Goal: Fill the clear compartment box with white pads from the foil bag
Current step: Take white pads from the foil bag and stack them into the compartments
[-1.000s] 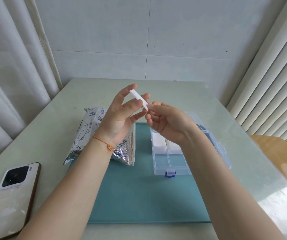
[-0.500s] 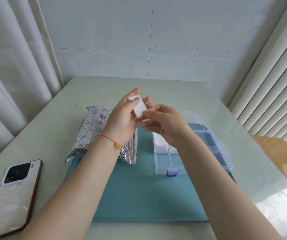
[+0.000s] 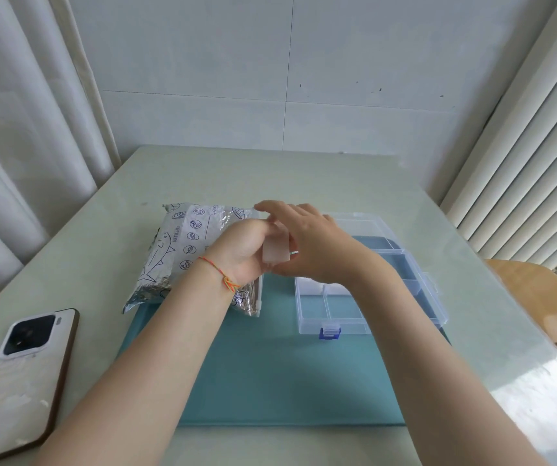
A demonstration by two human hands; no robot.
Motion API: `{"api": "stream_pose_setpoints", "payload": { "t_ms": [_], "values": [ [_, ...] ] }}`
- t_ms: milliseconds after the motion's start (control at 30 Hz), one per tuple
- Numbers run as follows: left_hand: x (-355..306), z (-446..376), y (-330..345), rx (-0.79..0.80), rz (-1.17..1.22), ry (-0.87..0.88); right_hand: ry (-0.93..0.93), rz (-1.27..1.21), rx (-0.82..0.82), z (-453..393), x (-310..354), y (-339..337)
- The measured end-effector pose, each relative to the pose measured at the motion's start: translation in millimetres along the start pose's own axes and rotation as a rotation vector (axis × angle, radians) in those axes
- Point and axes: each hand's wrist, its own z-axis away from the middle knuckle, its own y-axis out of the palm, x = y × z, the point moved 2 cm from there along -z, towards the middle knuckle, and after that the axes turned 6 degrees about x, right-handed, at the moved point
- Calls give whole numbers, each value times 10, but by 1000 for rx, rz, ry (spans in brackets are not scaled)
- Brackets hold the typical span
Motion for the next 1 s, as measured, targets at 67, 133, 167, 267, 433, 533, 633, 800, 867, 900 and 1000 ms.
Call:
{"api": "stream_pose_setpoints", "payload": {
  "t_ms": [67, 133, 167, 267, 433, 533, 633, 800, 867, 900, 1000],
  "values": [
    [12, 0, -10, -17, -22, 8, 23, -20, -27, -3, -28, -26],
    [5, 10, -2, -25, -41, 10, 31, -65, -24, 5, -51, -48],
    [-4, 20, 16, -10, -54, 20, 36, -122, -19, 14, -65, -72],
    [-46, 63, 91, 17, -31, 82, 115, -353, -40, 57, -142, -192],
    [-11, 21, 222, -99, -207, 167, 381, -700, -84, 166, -425, -282],
    [32, -34, 382, -104, -373, 187, 396, -841, -2, 337, -576, -249],
    [48, -84, 477, -100, -582, 201, 409, -892, -65, 419, -676, -230],
    [104, -143, 628, -88, -777, 158, 452, -857, -104, 517, -800, -201],
    [109, -158, 600, -126, -951, 145, 506, -787, -80, 540, -860, -194],
    [105, -158, 563, -174, -1038, 156, 544, -737, -50, 555, -896, -193],
    [94, -160, 436, -308, -1256, 204, 643, -576, 118, 589, -969, -179]
  ]
}}
